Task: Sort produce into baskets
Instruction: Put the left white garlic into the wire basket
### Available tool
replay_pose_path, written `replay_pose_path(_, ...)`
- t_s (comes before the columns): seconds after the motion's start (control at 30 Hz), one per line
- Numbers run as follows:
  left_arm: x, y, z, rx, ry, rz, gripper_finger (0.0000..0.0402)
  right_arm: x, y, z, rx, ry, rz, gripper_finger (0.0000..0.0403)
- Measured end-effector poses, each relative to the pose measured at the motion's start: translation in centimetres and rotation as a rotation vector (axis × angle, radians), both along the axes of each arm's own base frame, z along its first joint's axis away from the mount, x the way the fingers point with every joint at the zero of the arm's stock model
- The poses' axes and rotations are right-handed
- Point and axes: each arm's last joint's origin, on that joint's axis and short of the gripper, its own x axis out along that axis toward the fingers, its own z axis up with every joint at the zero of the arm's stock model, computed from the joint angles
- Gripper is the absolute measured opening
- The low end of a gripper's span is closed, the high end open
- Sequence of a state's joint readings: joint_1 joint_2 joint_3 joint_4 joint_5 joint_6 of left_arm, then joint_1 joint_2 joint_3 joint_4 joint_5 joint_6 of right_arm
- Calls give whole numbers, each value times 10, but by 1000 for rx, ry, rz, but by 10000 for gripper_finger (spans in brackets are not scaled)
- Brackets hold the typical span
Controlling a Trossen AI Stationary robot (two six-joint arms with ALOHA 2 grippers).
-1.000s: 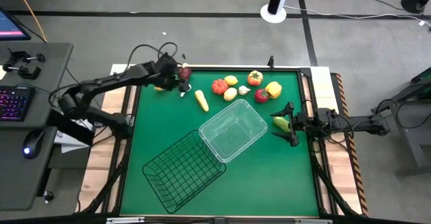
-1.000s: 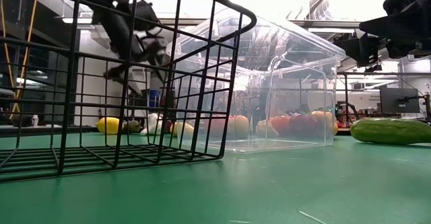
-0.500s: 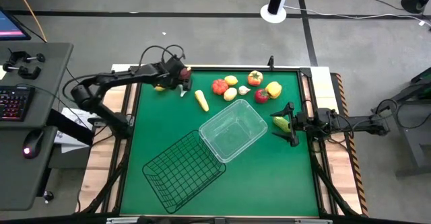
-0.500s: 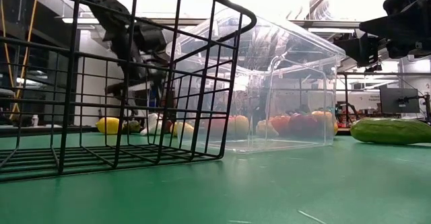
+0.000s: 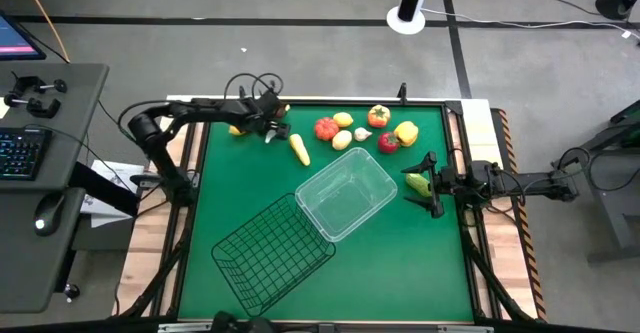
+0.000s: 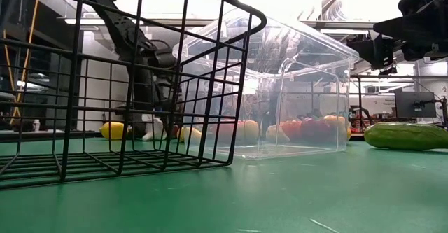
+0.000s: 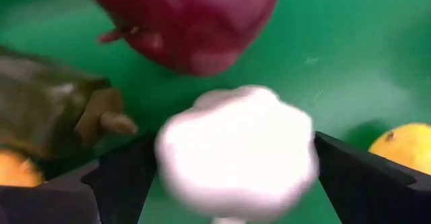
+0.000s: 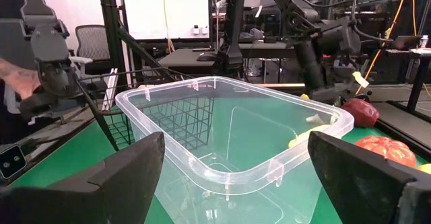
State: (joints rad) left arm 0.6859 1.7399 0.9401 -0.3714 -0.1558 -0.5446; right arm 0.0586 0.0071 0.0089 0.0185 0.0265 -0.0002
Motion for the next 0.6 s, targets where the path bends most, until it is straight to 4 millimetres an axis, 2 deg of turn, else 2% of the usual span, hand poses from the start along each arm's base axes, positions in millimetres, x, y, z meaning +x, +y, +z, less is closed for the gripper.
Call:
replay_pose_path(0.17, 6, 0, 0, 55, -3, -9, 343, 0, 0, 0, 0, 0, 0, 360)
replay_pose_path(0.23, 5, -1, -1, 58, 18, -19, 310, 0, 0, 0, 0, 0, 0, 360)
replay_pose_path(0.37, 4, -4, 0, 62, 60, -68, 212, 0, 0, 0, 0, 0, 0, 360)
replay_pose_path(0.43, 1, -8, 4, 38, 72, -104, 206, 0, 0, 0, 0, 0, 0, 360)
replay_pose_path(0.5, -1, -14, 17, 39, 55, -140, 206, 0, 0, 0, 0, 0, 1, 360)
replay_pose_path(0.6, -7, -26, 52, 110, -6, -196, 206, 0, 0, 0, 0, 0, 0, 360)
